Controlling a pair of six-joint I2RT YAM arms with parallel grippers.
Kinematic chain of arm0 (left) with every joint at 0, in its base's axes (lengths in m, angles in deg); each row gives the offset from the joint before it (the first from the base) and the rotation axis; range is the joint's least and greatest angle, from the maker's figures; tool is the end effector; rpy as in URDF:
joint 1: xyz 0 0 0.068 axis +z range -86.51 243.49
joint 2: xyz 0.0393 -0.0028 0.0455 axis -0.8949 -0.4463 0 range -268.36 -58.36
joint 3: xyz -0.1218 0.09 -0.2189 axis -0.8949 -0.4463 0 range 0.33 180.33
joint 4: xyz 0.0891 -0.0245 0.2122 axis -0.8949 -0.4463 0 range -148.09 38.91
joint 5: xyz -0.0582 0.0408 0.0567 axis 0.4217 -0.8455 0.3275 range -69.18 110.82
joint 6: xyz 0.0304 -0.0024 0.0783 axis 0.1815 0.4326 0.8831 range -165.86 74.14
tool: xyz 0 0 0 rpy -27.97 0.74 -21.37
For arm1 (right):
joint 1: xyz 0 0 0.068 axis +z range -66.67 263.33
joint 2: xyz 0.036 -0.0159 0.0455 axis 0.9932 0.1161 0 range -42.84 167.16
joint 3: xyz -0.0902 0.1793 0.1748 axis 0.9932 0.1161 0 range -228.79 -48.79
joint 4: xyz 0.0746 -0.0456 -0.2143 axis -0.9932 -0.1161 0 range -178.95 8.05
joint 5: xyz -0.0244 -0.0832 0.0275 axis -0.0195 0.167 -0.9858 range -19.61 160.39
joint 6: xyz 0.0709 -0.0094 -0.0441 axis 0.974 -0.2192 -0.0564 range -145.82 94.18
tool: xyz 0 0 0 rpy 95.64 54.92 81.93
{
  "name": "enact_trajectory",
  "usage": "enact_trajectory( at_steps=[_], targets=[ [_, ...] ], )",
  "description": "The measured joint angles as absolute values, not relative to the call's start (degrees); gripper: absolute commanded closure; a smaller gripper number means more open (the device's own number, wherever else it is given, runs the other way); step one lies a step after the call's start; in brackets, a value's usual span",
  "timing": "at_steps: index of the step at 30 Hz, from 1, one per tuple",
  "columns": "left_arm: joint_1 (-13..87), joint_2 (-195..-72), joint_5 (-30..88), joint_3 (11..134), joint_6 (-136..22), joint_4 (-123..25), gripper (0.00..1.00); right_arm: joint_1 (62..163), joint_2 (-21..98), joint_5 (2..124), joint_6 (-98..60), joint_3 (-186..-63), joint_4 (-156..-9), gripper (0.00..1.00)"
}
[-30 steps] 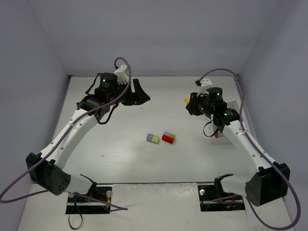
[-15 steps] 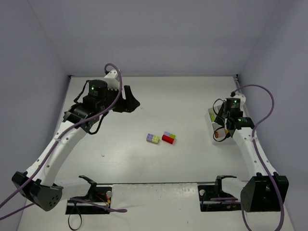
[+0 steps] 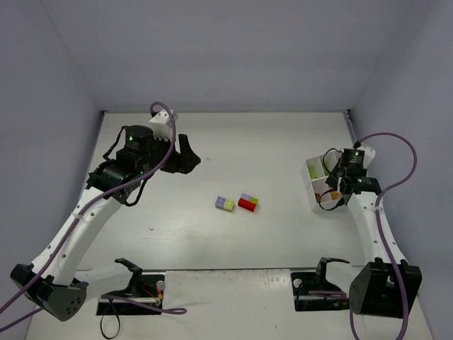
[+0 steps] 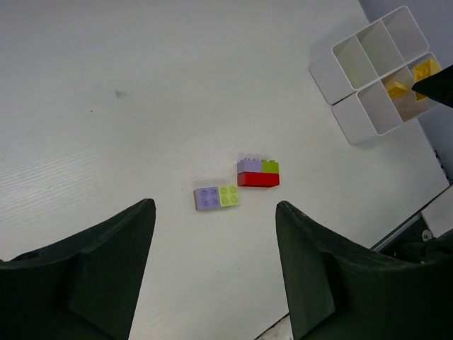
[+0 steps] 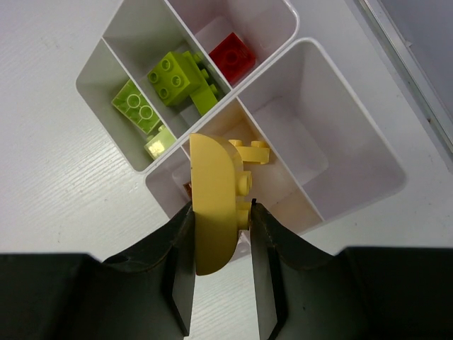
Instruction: Sort the legos into containers by color
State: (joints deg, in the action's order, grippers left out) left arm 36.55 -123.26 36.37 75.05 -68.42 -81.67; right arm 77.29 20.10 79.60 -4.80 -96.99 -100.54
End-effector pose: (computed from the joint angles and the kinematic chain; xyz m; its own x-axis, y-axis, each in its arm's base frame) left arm 0.2102 -0.1290 0.3904 -0.5451 -0.1377 -0.8270 0.4881 0.7499 -0.4466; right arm 0.2439 -0.0376 0.2658 -0.4250 0.4011 -0.8115 0.4172 0.8824 0.2176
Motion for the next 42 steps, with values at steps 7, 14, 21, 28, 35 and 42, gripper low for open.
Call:
enact_trajectory(
  at_steps=[7, 14, 21, 28, 35, 42],
  targets=[
    [36.6, -121.1, 35.8, 74.0, -67.4, -81.9, 0.37, 76.0, 21.5, 79.3, -4.4, -97.0, -100.7, 0.75],
    [36.6, -119.6, 35.3, 73.6, -67.0, -82.2, 0.37, 75.0, 22.8, 77.9, -3.0, -96.7, -101.1, 0.62],
    [36.6, -119.0, 35.3, 72.7, -66.8, -82.3, 0.37, 74.0, 23.2, 76.8, -1.8, -95.7, -101.2, 0.55],
    [36.6, -118.9, 35.0, 72.6, -66.3, -82.4, 0.37, 73.2, 23.1, 76.4, -1.1, -94.5, -101.5, 0.55],
    [36.6, -118.9, 34.8, 71.9, -65.8, -82.4, 0.37, 73.2, 20.6, 76.4, -1.3, -94.2, -101.6, 0.55],
    [36.6, -118.9, 34.8, 71.7, -65.8, -82.5, 0.37, 73.4, 13.8, 76.4, -3.4, -96.3, -102.7, 0.54]
  ],
)
